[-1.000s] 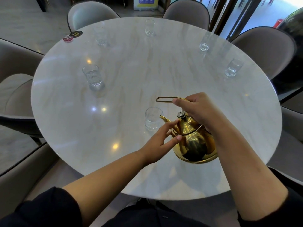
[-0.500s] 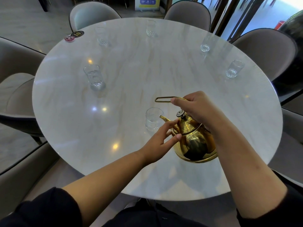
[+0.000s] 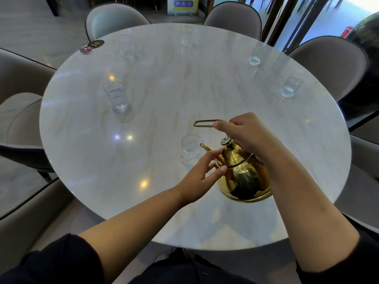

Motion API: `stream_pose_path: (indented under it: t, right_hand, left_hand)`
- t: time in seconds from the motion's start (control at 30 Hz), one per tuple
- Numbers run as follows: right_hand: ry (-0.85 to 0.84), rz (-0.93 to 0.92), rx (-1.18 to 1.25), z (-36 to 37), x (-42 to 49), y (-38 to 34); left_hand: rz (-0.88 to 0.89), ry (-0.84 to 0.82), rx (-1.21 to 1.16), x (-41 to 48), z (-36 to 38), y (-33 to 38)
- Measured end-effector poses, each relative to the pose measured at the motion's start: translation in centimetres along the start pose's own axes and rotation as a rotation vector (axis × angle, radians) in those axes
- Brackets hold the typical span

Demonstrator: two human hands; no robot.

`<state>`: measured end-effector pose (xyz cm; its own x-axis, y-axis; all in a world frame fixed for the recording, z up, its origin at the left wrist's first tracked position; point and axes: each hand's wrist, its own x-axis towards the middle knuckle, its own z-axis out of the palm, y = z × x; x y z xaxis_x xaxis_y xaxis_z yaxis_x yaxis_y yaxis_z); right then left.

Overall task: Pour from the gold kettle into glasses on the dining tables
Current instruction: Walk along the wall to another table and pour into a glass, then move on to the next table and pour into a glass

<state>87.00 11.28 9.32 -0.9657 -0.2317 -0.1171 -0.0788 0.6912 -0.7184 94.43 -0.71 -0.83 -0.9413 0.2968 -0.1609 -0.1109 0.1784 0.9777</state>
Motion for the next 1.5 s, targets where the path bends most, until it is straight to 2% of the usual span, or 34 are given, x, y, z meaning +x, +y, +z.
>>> stream_pose_path:
  t: [0.3,0.53,0.63,0.83,0.97,1.23,1.5]
  right_hand:
    - [0.03,-0.005,0.023,0.1,-0.5,0.3]
    - [0.132,0.002,0.12,0.6,-2.1,1.7]
    - [0.196,0.021,0.23,1.1,-3.1,3.0]
    - [0.294,0.075,0.634,2.4,-6.1,5.5]
    - [0.339,0.069,0.799,3.1,-8.9,6.8]
    - [0.431,0.05,0.967,3.0,-16.8,8.6]
    - [0.514,0.057,1.014,2.9,-26.4,10.8]
  left_hand:
    - [0.004,-0.005,0.018,0.1,-0.3,-0.4]
    - [0.003,-0.016,0.105,0.1,-0.2,-0.8]
    - [0.014,-0.026,0.162,0.2,-0.3,-1.3]
    - [0.046,0.012,0.204,-0.1,0.2,-1.1]
    - [0.097,0.078,0.247,-1.4,1.9,-0.8]
    - [0.205,0.064,0.347,-6.2,7.3,-1.6]
    - [0.285,0.059,0.345,-12.3,14.5,-2.5]
